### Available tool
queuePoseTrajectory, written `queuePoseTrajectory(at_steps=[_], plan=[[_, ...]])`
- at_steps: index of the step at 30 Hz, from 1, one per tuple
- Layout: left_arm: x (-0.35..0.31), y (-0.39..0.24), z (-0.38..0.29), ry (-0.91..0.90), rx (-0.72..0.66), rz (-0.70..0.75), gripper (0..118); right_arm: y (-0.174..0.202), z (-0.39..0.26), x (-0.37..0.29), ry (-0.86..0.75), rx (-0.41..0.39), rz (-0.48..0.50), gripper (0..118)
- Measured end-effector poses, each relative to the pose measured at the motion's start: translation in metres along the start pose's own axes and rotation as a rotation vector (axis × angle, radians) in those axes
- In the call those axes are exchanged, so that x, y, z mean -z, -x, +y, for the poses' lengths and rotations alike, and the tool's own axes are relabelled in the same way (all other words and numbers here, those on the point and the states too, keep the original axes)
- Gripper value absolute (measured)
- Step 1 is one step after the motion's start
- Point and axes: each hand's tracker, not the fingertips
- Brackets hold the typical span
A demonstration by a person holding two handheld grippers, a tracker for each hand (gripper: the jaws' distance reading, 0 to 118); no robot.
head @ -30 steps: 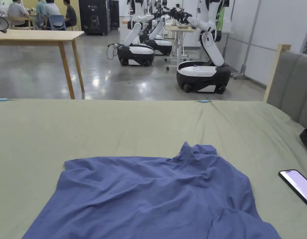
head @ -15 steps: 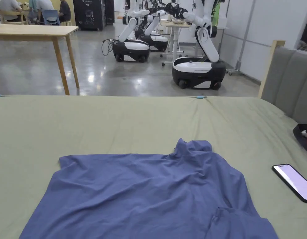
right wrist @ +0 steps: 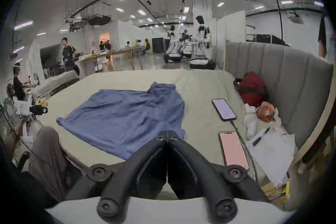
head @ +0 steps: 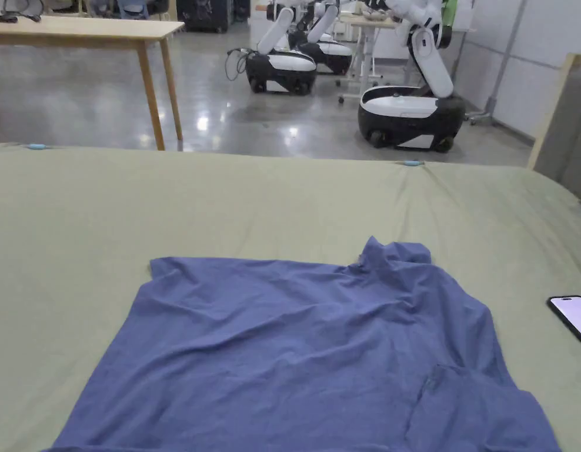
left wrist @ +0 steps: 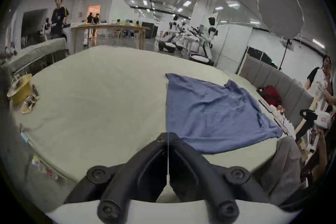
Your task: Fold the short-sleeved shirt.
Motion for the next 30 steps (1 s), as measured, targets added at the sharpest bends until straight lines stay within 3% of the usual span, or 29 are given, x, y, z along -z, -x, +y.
queuePoseTrajectory(at_steps=[6,7,9,10,12,13,20,24,27,30], plan=[[0.021,-0.005,-0.005,0.092,0.043,-0.044,0,0.014,-0.004,0.011,0.018,0.022,0.031,0],[0.029,-0.005,-0.006,0.111,0.064,-0.049,9,0.016,-0.006,0.013,0.026,0.021,0.036,0],[0.044,-0.003,-0.009,0.154,0.081,-0.048,14,0.026,-0.006,0.015,0.034,0.018,0.045,0],[0.054,-0.001,-0.014,0.172,0.091,-0.051,29,0.028,-0.008,0.016,0.043,0.018,0.052,0],[0.072,0.004,-0.019,0.224,0.102,-0.072,107,0.034,-0.01,0.019,0.059,0.019,0.057,0],[0.076,0.006,-0.02,0.205,0.107,-0.089,111,0.036,-0.012,0.02,0.069,0.018,0.06,0],[0.111,0.008,-0.028,0.247,0.141,-0.097,104,0.042,-0.012,0.026,0.108,0.001,0.066,0],[0.115,0.002,-0.036,0.259,0.21,-0.084,38,0.042,-0.012,0.026,0.116,0.004,0.063,0],[0.114,-0.003,-0.041,0.24,0.22,-0.119,9,0.043,-0.012,0.026,0.131,-0.003,0.053,0],[0.113,-0.005,-0.037,0.233,0.195,-0.121,6,0.04,-0.011,0.028,0.147,-0.01,0.038,0]])
